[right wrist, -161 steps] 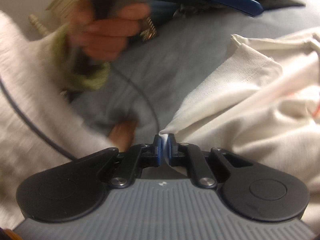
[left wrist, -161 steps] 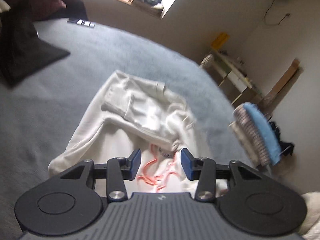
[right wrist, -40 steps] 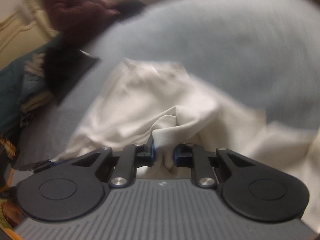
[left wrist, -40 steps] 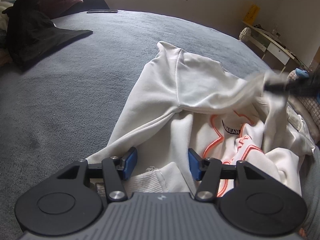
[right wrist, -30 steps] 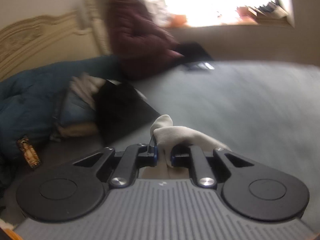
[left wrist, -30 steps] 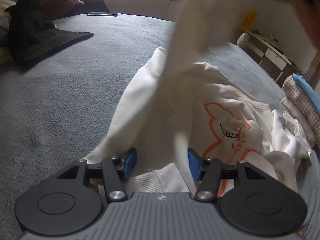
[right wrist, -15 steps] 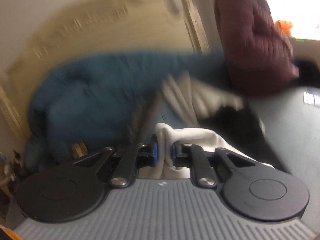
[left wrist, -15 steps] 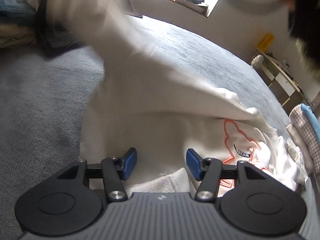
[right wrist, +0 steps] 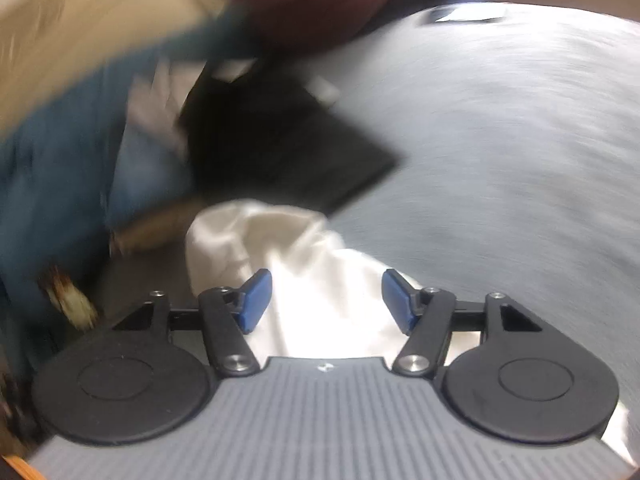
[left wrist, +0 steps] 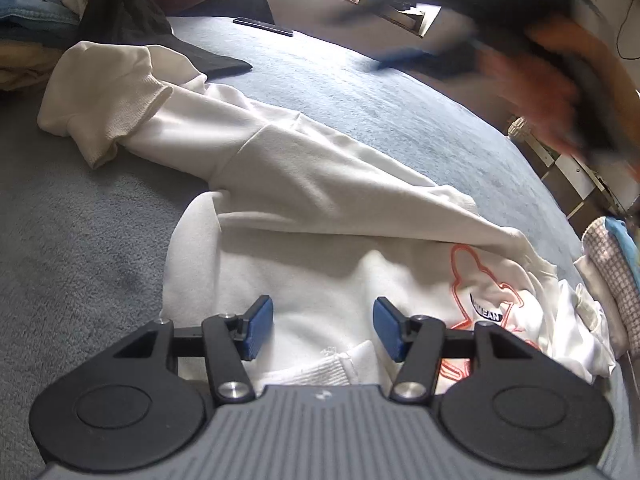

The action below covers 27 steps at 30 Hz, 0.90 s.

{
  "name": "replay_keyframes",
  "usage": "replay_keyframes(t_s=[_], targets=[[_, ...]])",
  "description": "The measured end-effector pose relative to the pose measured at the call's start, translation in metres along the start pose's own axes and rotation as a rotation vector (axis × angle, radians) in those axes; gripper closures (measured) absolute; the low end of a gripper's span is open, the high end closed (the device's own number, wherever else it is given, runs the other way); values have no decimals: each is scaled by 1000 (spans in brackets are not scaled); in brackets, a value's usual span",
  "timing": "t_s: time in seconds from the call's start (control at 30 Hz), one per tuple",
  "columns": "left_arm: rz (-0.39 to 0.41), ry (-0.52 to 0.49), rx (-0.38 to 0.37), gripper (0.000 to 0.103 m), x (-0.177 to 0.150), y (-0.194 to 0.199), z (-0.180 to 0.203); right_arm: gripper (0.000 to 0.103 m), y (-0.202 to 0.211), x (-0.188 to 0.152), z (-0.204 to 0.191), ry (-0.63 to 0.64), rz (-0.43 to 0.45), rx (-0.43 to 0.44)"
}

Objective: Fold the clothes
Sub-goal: 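Grasp the sweatshirt hem with the right gripper and spread it flat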

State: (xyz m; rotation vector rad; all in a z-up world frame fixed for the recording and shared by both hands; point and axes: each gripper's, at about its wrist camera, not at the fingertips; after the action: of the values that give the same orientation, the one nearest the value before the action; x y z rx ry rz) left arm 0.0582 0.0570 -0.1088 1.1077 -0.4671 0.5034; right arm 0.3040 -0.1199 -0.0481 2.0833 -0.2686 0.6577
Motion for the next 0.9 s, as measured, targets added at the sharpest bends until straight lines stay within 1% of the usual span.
replay_keyframes(t_s=[0.07, 0.13, 0.23, 0.27, 0.33, 0.5, 0.57, 0.63, 0.7, 0.73, 0.77, 0.83, 0.9], targets=[[-2, -8, 10, 46, 0, 1, 2, 38, 42, -15, 33, -73, 59, -44], [-4, -18, 21, 46, 0, 2, 4, 38, 82, -40, 68, -156, 111, -98], [-11, -30, 37, 46, 1, 5, 9, 37, 137, -97, 117, -301, 162, -154], [-13, -35, 43, 46, 0, 5, 11, 37, 150, -118, 131, -344, 177, -156], [-11, -53, 60, 46, -1, 5, 14, 37, 168, -160, 149, -425, 193, -162], [12, -146, 106, 46, 9, 16, 28, 37, 190, -226, 189, -518, 218, -221], [26, -200, 114, 43, 20, 18, 40, 37, 193, -236, 203, -535, 250, -232], [50, -258, 112, 39, 35, 17, 57, 37, 191, -236, 211, -535, 274, -219], [58, -301, 97, 34, 52, 10, 72, 37, 186, -231, 218, -504, 268, -214], [46, -319, 86, 30, 62, 2, 80, 36, 180, -225, 219, -482, 256, -220], [34, -336, 75, 29, 71, -5, 89, 36, 174, -220, 220, -458, 242, -227], [-9, -368, 55, 28, 89, -25, 104, 36, 165, -211, 226, -428, 210, -243], [-65, -420, 52, 26, 103, -52, 123, 36, 158, -206, 231, -410, 166, -245]])
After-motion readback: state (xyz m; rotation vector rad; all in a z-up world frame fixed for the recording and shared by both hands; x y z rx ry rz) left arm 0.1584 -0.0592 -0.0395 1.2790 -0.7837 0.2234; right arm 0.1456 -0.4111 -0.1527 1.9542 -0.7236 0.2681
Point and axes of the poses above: each gripper's, at about its wrist camera, not at the fingertips, and y roughly against the way its jaws point, z to its right, x to its top, and after that the axes turned 1 degree about y, right-handed
